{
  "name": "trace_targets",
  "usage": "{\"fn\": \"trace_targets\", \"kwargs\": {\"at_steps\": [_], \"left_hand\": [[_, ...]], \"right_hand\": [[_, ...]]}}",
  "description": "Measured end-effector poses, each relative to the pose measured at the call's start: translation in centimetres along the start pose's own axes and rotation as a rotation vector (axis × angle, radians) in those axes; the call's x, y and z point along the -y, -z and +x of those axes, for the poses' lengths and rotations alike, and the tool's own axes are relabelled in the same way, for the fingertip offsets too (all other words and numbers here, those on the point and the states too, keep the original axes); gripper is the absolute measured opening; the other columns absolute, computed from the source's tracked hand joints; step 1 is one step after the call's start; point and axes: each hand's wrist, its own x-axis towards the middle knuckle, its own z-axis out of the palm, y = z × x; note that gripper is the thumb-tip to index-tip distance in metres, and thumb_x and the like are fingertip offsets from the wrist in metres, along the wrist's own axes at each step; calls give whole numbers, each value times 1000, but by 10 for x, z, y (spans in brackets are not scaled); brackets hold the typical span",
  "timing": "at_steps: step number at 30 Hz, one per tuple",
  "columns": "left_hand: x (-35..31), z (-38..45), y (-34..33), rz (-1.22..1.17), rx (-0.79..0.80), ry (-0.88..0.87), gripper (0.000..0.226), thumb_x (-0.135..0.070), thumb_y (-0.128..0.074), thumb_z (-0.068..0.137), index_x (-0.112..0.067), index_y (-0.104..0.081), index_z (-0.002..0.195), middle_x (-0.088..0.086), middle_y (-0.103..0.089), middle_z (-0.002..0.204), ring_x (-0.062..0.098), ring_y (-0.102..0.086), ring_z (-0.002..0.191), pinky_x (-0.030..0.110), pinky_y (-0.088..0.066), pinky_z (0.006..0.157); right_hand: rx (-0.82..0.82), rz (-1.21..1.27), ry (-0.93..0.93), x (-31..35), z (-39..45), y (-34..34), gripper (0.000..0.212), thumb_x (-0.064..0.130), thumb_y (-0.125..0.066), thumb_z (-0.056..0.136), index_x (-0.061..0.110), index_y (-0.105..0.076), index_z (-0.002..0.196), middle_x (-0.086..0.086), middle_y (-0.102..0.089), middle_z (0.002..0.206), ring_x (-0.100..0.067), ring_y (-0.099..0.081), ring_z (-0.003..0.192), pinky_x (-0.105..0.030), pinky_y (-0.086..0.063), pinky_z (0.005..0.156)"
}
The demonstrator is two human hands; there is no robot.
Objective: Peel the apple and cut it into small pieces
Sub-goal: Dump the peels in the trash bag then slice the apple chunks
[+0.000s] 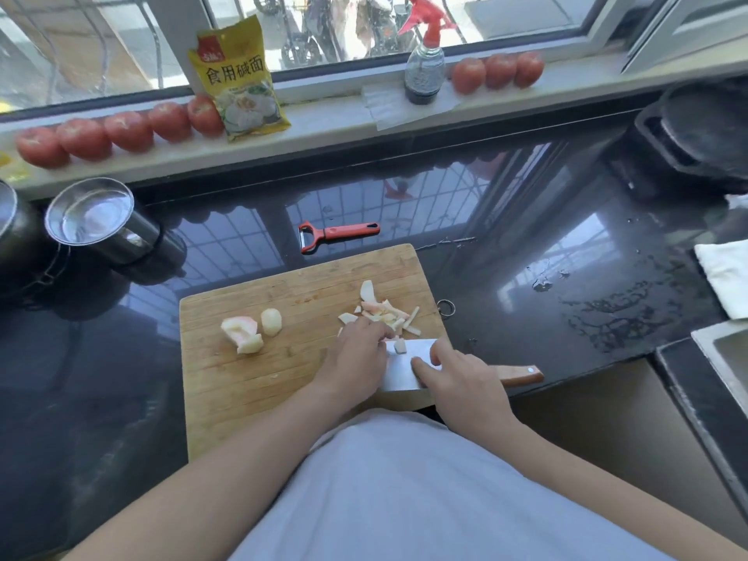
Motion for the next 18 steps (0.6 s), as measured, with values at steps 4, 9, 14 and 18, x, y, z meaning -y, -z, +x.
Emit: {"fn": "trace_targets", "kwargs": {"at_steps": [4, 9, 14, 18], "left_hand": [[-4, -8, 0, -12, 64, -60, 37, -2, -45, 96, -20, -73, 113, -1, -65, 116, 18, -55, 116, 22, -32, 82], [13, 5, -6, 44, 65, -65, 42, -6, -43, 100, -14, -66, 134, 8, -58, 129, 28, -48, 125, 29, -35, 94], [48, -10, 30, -233, -262, 226, 39, -5, -44, 99, -17, -72, 124, 2, -67, 126, 20, -58, 118, 31, -44, 98], [100, -67, 49, -473, -479, 720, 20, -18, -47, 102, -26, -65, 108, -5, -65, 104, 16, -60, 86, 33, -53, 68]], "right_hand": [[18, 39, 9, 2, 4, 3, 40, -6, -66, 42, 14, -56, 74, -7, -47, 77, -22, -16, 52, -29, -15, 47], [-13, 1, 27, 10, 6, 8, 34, -2, -72, 42, 15, -58, 68, -9, -52, 74, -20, -13, 50, -28, -10, 49], [-2, 90, 6, 5, 4, 2, 33, -2, -74, 46, 15, -60, 71, -3, -48, 74, -20, -22, 46, -25, -14, 44], [24, 413, -237, 9, 9, -5, 32, 0, -73, 64, 22, -71, 87, 4, -51, 82, -25, -50, 51, -29, -43, 43]]}}
